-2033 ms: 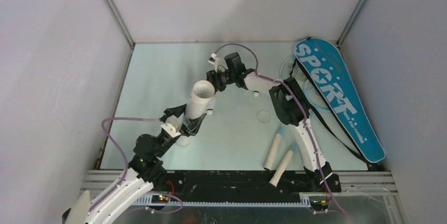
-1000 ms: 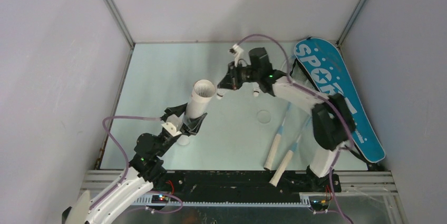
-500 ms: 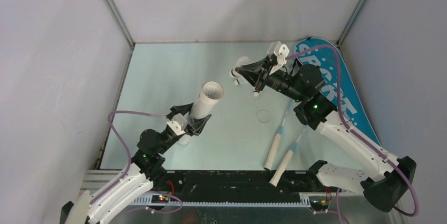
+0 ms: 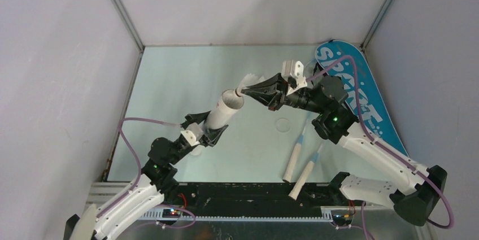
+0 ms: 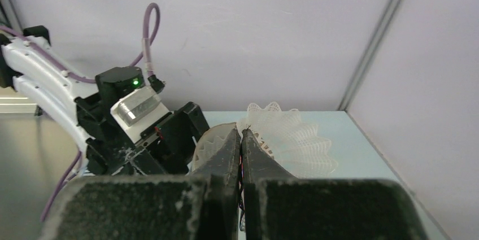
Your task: Pack up the badminton gear
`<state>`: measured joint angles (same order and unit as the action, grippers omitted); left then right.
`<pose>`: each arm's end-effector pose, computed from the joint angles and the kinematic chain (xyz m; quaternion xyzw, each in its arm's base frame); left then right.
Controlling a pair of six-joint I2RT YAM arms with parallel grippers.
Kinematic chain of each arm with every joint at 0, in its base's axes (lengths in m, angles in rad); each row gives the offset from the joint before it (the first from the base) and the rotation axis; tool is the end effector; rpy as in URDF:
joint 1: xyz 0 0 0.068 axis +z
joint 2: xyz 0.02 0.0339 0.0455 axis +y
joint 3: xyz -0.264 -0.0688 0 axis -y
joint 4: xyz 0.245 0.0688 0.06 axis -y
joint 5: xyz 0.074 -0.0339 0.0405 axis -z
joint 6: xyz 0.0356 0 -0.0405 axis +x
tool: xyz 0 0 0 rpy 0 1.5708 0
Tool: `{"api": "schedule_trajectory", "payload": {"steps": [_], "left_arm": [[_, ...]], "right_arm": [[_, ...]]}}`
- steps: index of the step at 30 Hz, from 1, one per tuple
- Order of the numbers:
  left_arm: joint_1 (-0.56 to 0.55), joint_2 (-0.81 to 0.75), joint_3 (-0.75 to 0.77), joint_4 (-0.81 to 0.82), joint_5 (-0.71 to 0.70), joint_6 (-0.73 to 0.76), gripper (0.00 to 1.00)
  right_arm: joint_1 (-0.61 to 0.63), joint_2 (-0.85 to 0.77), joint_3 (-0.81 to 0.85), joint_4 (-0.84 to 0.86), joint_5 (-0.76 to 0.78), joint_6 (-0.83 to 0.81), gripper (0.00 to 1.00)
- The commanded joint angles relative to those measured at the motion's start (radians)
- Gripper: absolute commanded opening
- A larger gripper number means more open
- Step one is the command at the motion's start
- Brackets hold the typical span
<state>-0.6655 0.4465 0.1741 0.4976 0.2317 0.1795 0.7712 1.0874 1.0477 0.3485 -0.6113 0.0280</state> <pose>0.1050 -0.0928 0.2436 0.3363 0.5275 -0.2568 0.7367 0.1598 0.1839 0.4288 -0.4307 0.4360 0.4631 0.6403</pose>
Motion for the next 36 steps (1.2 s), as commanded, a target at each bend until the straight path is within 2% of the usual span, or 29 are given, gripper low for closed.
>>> {"api": "schedule_trajectory", "payload": {"steps": [1, 4, 13, 26, 32, 36], "left_arm": [[-0.003, 0.005, 0.020, -0.047, 0.024, 0.002, 0.67], [-0.002, 0.005, 0.018, -0.048, 0.052, 0.008, 0.67], [-0.003, -0.011, 0.003, -0.008, 0.074, 0.009, 0.67], [-0.003, 0.036, 0.003, 0.049, 0.209, 0.071, 0.67], [-0.003, 0.068, 0.007, 0.084, 0.228, 0.075, 0.67], [-0.003, 0.071, 0.010, 0.086, 0.218, 0.073, 0.67]], "right_arm": [[0.015, 0.037, 0.001, 0.064, -0.090, 0.051, 0.00], [0.021, 0.066, 0.001, 0.070, -0.110, 0.101, 0.00], [0.030, 0.117, 0.018, -0.069, -0.122, 0.188, 0.00], [0.042, 0.158, 0.053, -0.294, -0.113, 0.182, 0.00], [0.049, 0.190, 0.092, -0.398, -0.132, 0.162, 0.06], [0.053, 0.185, 0.120, -0.456, -0.117, 0.122, 0.16]]}}
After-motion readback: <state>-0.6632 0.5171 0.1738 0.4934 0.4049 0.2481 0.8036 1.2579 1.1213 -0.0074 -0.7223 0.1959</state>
